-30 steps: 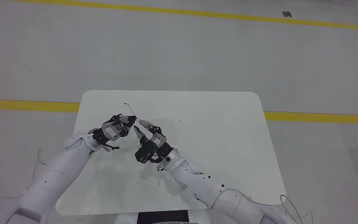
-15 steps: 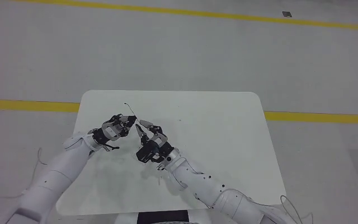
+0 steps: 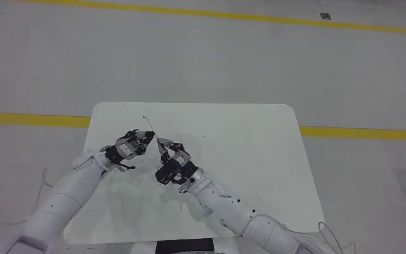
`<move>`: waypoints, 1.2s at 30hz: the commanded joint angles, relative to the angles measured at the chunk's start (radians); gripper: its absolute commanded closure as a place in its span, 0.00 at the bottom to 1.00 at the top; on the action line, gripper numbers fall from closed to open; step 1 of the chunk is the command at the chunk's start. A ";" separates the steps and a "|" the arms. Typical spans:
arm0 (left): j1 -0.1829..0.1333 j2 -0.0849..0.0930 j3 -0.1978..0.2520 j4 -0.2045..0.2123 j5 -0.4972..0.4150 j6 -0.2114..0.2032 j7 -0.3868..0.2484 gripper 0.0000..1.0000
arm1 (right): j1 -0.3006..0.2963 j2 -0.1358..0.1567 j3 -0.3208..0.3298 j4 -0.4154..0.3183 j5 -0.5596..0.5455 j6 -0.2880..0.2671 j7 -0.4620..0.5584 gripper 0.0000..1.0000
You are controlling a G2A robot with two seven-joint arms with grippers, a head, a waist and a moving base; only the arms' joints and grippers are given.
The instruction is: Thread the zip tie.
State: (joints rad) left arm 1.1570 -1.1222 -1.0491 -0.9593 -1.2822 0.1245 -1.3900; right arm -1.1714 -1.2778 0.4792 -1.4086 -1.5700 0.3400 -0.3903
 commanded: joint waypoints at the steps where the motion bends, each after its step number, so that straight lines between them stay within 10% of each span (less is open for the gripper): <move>1: 0.000 0.000 0.000 0.000 0.000 0.000 0.000 1.00 | -0.001 0.001 0.001 0.001 0.000 0.000 0.002 1.00; 36: 0.000 0.000 0.000 0.000 0.000 0.000 0.000 1.00 | -0.061 0.032 0.049 -0.009 0.000 0.000 0.072 1.00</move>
State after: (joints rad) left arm 1.1570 -1.1222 -1.0491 -0.9593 -1.2822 0.1245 -1.3900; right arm -1.2316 -1.2453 0.5279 -1.4183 -1.5700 0.3400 -0.3210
